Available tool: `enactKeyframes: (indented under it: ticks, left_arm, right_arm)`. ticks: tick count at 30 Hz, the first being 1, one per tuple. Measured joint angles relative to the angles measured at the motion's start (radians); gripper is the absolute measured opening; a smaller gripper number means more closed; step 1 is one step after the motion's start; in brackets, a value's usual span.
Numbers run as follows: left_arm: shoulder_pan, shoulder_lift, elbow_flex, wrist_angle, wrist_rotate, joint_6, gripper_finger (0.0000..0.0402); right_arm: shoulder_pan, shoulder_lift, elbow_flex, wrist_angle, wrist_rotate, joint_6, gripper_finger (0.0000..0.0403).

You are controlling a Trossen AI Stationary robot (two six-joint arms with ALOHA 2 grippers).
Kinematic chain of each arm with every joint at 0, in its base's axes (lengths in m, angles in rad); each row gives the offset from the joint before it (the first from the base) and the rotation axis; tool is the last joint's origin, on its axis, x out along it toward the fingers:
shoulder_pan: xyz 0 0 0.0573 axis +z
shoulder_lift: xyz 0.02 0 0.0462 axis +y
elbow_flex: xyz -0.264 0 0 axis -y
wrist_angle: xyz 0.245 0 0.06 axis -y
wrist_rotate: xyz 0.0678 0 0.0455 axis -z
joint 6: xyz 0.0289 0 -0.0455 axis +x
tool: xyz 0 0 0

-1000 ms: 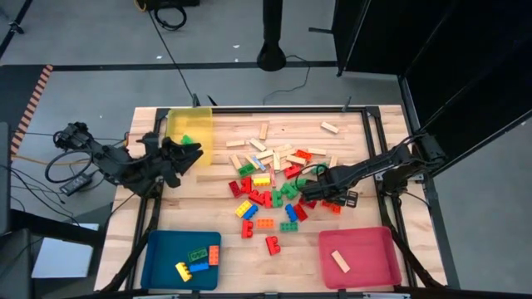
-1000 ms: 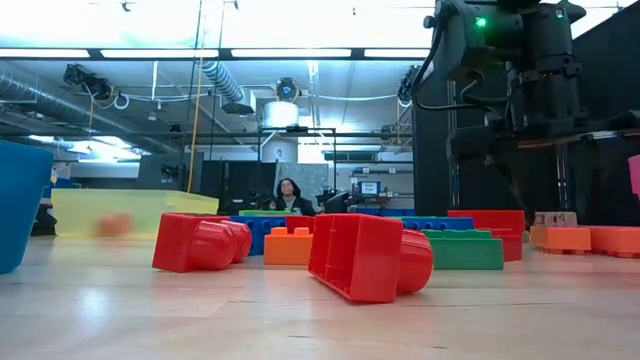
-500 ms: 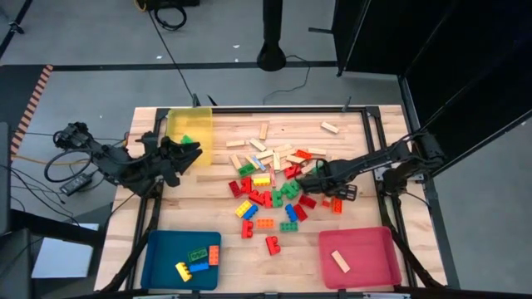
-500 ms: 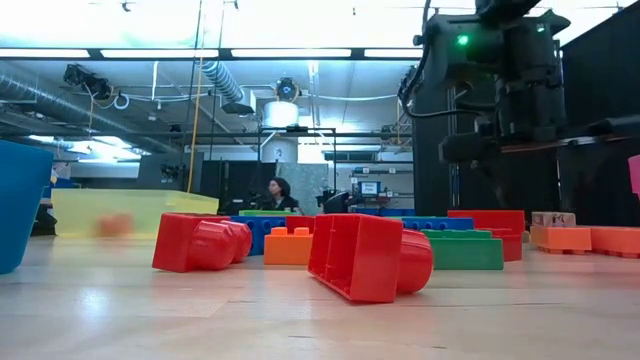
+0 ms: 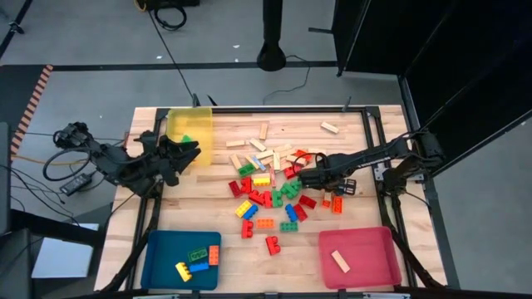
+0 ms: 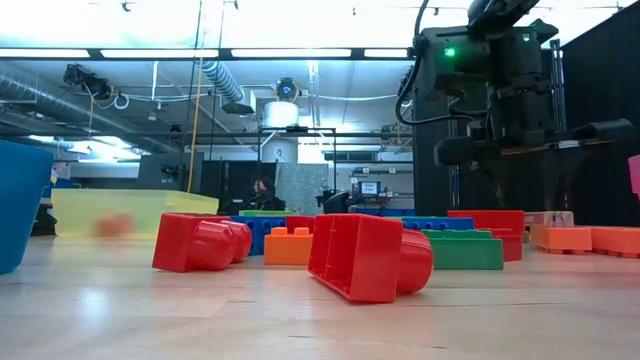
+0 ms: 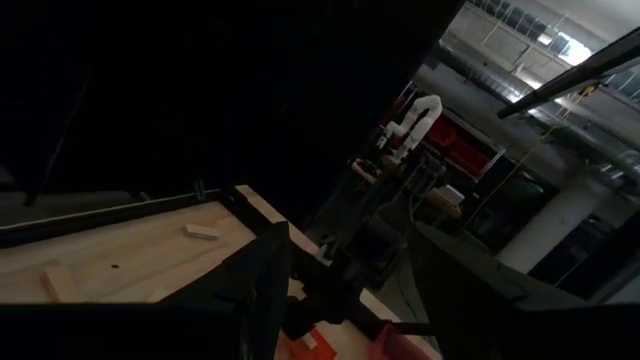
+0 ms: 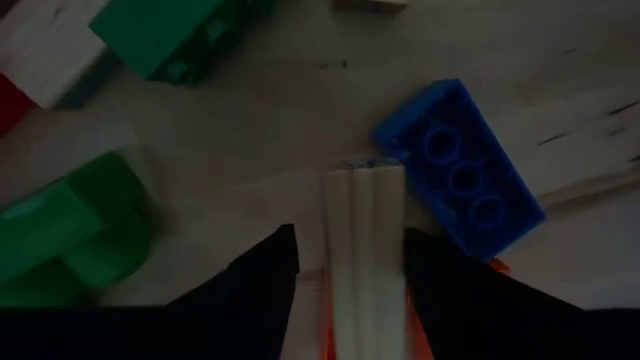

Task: Sort blocks by size
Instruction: Put the wooden block into the red bin

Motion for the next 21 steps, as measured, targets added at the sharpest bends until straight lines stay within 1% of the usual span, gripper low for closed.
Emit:
enactKeyframes:
  ticks: [4,15,17,18,21]
  left_arm:
    - [0.001,-0.002,0.0,-0.002,-0.001,0.0,0.0209]
    - [0.0,-0.009,0.0,-0.008,0.0,0.0,0.0209]
    - [0.0,-0.011,0.0,-0.008,0.0,0.0,0.0209]
    - [0.0,-0.012,0.0,-0.008,0.0,0.0,0.0209]
    - [0.0,-0.012,0.0,-0.008,0.0,0.0,0.0209]
  right_arm:
    - [0.0,0.0,0.0,0.0,-0.011,-0.001,0.0153]
    - [0.0,0.001,0.001,0.0,-0.02,-0.027,0.0016]
    - [0.0,0.001,0.001,0.006,-0.016,-0.038,0.001]
    - [0.0,0.001,0.001,0.013,-0.015,-0.042,0.0013]
    - [0.0,0.001,0.001,0.033,-0.008,-0.043,0.0046]
